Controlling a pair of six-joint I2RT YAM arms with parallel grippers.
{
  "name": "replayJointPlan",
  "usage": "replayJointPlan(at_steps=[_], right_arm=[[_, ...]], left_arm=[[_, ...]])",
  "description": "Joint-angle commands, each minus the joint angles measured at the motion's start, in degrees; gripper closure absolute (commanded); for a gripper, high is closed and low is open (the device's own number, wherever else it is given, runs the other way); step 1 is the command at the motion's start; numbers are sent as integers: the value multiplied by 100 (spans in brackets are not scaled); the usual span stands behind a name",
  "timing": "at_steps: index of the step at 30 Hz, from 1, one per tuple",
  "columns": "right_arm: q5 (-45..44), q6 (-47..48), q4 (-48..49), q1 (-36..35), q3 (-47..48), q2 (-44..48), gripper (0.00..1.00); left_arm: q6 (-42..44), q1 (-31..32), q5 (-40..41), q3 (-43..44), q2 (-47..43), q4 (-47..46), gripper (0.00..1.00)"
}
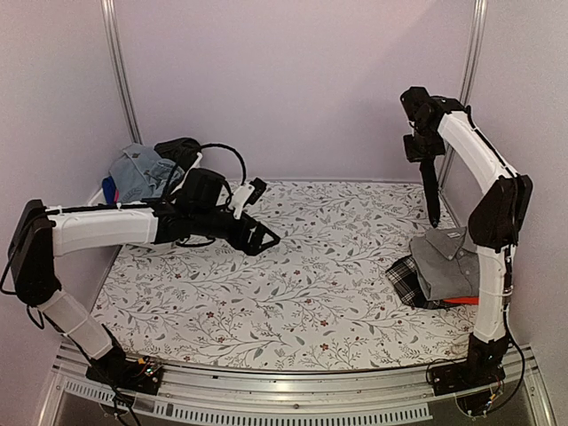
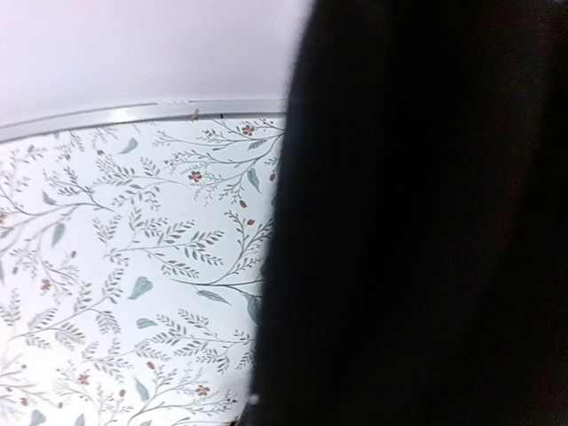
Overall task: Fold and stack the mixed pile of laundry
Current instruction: Place the square-folded T-shirt at the center of the board.
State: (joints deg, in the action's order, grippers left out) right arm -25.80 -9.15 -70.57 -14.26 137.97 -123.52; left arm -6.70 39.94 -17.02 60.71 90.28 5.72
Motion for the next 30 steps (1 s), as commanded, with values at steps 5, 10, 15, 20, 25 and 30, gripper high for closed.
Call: replayJointPlan(at_steps=[5,10,15,20,25,30], right_arm=[[-1398,809,318,-1800,-102,-1318,100],[-896,756,342,-2705,-44,-2077,100],[-375,533,291,-3521,39,-2277,100],[419,239,144,-4113,-5,-2243,100],[1935,-85,224,-4512,-138,-2116,97],[4717,-130,1232,-4600,-317,-1782,70]], left_arm=[[-24,-324,354,-422,-558,371,0],[-191,-502,454,-636,-916,543,0],[-568,-792,302,-924,-1397,484,0],[-890,-1062,214,-1146,-1751,409,0],[-1321,-1409,316,-1336,-1976,491,0],[-1790,-1931,138,-1496,-2209,548,0]])
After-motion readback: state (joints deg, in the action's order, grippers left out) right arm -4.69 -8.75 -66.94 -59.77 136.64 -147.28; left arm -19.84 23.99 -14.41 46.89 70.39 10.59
